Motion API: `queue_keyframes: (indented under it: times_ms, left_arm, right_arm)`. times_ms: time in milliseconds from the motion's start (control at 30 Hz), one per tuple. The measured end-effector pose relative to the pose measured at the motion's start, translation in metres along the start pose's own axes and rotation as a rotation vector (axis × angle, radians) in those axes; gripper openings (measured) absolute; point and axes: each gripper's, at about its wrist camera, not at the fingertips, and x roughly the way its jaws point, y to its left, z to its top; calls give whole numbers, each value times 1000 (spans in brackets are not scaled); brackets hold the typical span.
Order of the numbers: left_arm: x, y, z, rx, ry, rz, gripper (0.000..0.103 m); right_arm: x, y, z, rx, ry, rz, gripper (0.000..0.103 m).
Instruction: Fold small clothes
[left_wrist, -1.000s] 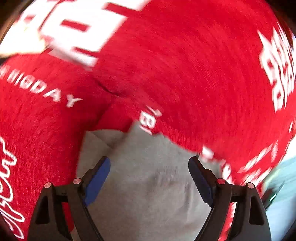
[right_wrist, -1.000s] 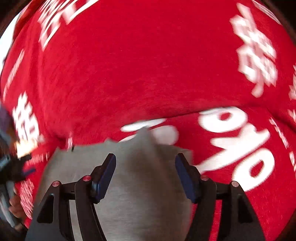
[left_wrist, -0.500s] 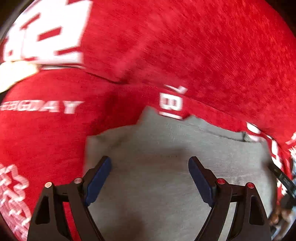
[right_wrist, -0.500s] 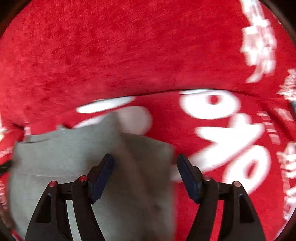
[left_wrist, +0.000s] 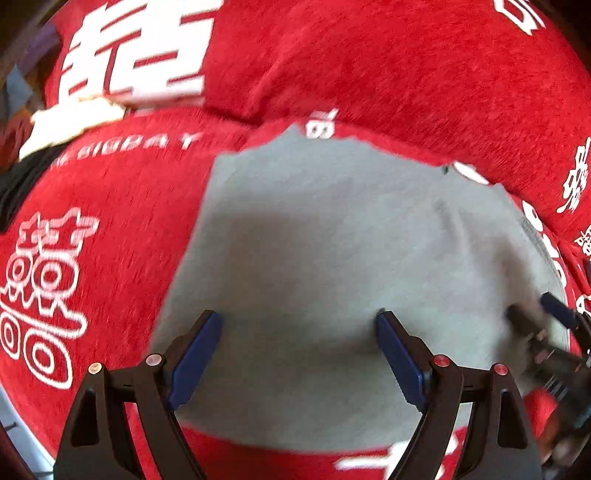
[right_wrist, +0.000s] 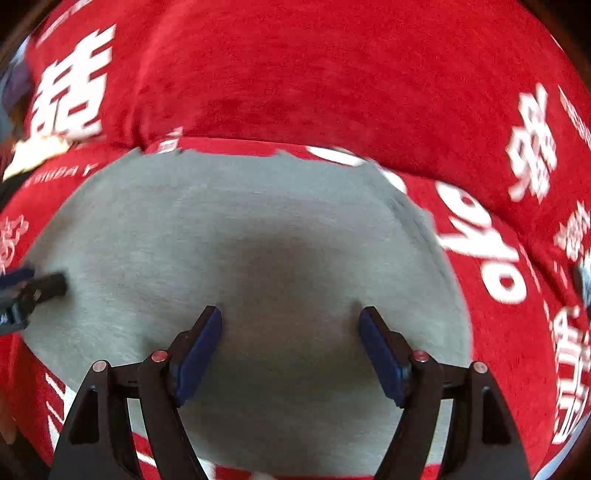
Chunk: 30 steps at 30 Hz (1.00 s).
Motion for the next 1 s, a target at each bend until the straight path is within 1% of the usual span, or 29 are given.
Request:
queue_keyframes:
  times_ms: [67, 100, 167, 233, 267, 300, 367, 400, 433, 500, 533, 600, 700, 733, 767, 800, 833, 867, 933, 967, 1000]
  left_arm:
    - [-2, 17, -7, 1, 5, 20, 87]
    - [-3, 20, -9, 11, 6, 23, 87]
    - [-4, 27, -13, 9, 1, 84, 87]
    - [-9, 45, -17, -70, 28, 37, 87]
    - [-9, 48, -17, -99, 28, 26, 87]
    - [-15, 51, -20, -132, 11, 0, 87]
    - [-20, 44, -23, -142, -7, -34, 87]
    - [-20, 36, -23, -132, -7, -37, 87]
    - [-21, 22, -23, -102, -16, -17, 87]
    - [-21, -3, -20, -40, -35, 2, 87]
    - [-21, -12, -17, -14, -43, 9, 87]
    - [-21, -28, -15, 30, -60, 48, 87]
    - [-18, -38, -17, 67, -70, 95, 87]
    - [-14, -36, -19, 74, -70, 130, 87]
    - [-6, -31, -22, 75, -57, 182, 88]
    - [-1, -22, -25, 59, -56, 185, 101]
    - [-4, -9, -29, 16, -73, 180, 103]
    - [-4, 4, -31, -19, -65, 159, 103]
    - [-8, 31, -34, -88, -26, 116, 103]
    - [-11, 38, -34, -106, -22, 123, 103]
    - [-16, 48, -34, -121, -26, 152, 103]
  right_arm:
    - [-5, -31, -10, 80, 14, -2, 80]
    - [-4, -49, -16, 119, 21, 4, 80]
    - [-6, -75, -28, 175, 45, 20, 80]
    - [-13, -86, -37, 202, 87, -65, 80]
    - [-19, -90, -41, 215, 85, -59, 80]
    - [-29, -91, -49, 235, 62, -23, 80]
    - [-39, -83, -55, 240, 41, 4, 80]
    - [-41, -70, -57, 213, 41, 11, 80]
    - [-40, -59, -56, 185, 43, 10, 80]
    - [-37, -35, -51, 114, 41, -32, 80]
    - [-35, -23, -48, 78, 35, -48, 80]
    - [-30, -6, -43, 34, 25, -69, 80]
    - [-21, 5, -38, -12, 47, -37, 80]
    - [-19, 4, -38, -27, 48, -49, 80]
    - [-19, 1, -39, -28, 44, -58, 80]
    - [-20, -7, -39, -18, 45, -67, 80]
    - [-20, -17, -40, 1, 51, -85, 80]
    - [-21, -31, -41, 26, 55, -116, 80]
    - [-24, -57, -46, 87, 67, -171, 81]
    - [-28, -71, -49, 125, 76, -186, 81]
    - [-32, -85, -51, 162, 79, -189, 81]
